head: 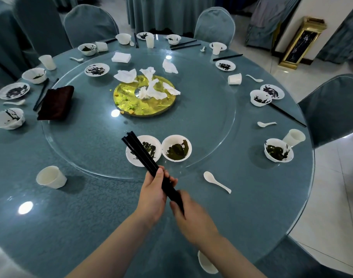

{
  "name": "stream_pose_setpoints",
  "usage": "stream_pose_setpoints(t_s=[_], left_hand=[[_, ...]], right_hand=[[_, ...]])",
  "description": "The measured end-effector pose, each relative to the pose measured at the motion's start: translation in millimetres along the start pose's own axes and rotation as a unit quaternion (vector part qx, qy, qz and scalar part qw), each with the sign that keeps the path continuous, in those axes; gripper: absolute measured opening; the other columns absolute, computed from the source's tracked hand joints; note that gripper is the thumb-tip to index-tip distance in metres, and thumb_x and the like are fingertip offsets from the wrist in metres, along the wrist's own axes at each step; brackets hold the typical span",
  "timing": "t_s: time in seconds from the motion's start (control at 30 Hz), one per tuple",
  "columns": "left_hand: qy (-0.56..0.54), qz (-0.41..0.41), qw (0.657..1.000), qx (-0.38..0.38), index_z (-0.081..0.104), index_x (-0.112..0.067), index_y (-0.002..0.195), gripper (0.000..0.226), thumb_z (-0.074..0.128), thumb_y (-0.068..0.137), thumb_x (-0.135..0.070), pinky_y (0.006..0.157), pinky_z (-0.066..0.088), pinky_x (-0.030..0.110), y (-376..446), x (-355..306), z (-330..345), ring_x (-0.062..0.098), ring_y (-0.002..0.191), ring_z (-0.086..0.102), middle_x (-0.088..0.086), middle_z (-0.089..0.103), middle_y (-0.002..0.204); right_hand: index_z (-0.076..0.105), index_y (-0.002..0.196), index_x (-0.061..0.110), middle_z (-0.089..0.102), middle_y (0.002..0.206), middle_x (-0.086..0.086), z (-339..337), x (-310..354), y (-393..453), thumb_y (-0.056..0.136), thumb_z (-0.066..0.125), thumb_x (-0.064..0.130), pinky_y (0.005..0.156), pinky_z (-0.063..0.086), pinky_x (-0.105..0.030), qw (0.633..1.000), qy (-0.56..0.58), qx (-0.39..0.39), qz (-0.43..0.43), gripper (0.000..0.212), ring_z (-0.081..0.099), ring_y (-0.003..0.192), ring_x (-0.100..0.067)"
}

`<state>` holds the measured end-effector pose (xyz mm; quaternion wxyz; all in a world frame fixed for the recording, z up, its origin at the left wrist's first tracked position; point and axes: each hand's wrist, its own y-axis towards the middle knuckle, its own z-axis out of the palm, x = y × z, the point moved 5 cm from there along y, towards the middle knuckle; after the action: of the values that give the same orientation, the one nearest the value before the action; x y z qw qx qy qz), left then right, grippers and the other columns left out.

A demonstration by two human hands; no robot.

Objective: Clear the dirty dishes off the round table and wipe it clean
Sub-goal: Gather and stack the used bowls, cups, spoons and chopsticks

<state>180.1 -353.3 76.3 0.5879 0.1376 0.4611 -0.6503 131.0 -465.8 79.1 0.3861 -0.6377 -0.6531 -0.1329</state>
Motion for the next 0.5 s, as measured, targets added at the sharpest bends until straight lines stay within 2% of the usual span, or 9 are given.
stream_pose_setpoints(t_s=[0.07, 0.17, 0.33, 0.43, 0.5], left_hand=[[0.023, -0.01, 1.0, 0.0, 0.053, -0.009, 0.096, 0.015, 0.04, 0.104, -0.012, 0.083, 0.051, 0.036, 0, 4, 2, 0.015, 0.069, 0.053, 0.003, 0.05, 0.075], [0.038, -0.036, 0.999, -0.001, 0.051, -0.007, 0.098, 0.012, 0.041, 0.103, -0.011, 0.085, 0.052, 0.037, 1, 8, 3, 0.017, 0.07, 0.053, 0.005, 0.05, 0.076], [0.102, -0.068, 0.992, 0.01, 0.052, -0.008, 0.095, 0.011, 0.045, 0.102, -0.013, 0.077, 0.051, 0.033, 14, 11, -5, 0.021, 0.075, 0.058, 0.005, 0.057, 0.077], [0.143, -0.069, 0.987, 0.03, 0.054, -0.008, 0.098, 0.01, 0.046, 0.101, -0.014, 0.078, 0.052, 0.032, 18, 7, -5, 0.022, 0.079, 0.06, 0.006, 0.063, 0.076], [0.165, -0.067, 0.983, 0.047, 0.057, -0.007, 0.105, 0.013, 0.047, 0.101, -0.015, 0.085, 0.054, 0.034, 23, 4, -5, 0.02, 0.086, 0.063, 0.006, 0.067, 0.083]], right_hand=[[0.037, 0.115, 0.024, 0.065, 0.101, -0.002, 2, 2, 0, 0.1, 0.039, 0.046, 0.065, 0.04, -0.035, 0.997, -0.07, 0.019, -0.004, 0.027, 0.063, 0.09, -0.029], [0.031, 0.099, 0.022, 0.066, 0.1, -0.006, 3, 0, 5, 0.101, 0.036, 0.047, 0.063, 0.035, -0.034, 0.993, -0.106, 0.027, 0.037, 0.026, 0.064, 0.091, -0.031], [0.03, 0.097, 0.018, 0.066, 0.105, -0.01, 9, -5, 15, 0.103, 0.033, 0.044, 0.065, 0.032, -0.034, 0.985, -0.152, 0.064, 0.052, 0.028, 0.063, 0.096, -0.034], [0.031, 0.096, 0.017, 0.064, 0.1, -0.01, 11, -8, 20, 0.103, 0.033, 0.043, 0.064, 0.034, -0.035, 0.986, -0.14, 0.073, 0.056, 0.027, 0.058, 0.086, -0.034], [0.031, 0.095, 0.018, 0.06, 0.093, -0.009, 8, -9, 24, 0.103, 0.033, 0.044, 0.064, 0.037, -0.036, 0.988, -0.127, 0.074, 0.053, 0.027, 0.053, 0.078, -0.03]])
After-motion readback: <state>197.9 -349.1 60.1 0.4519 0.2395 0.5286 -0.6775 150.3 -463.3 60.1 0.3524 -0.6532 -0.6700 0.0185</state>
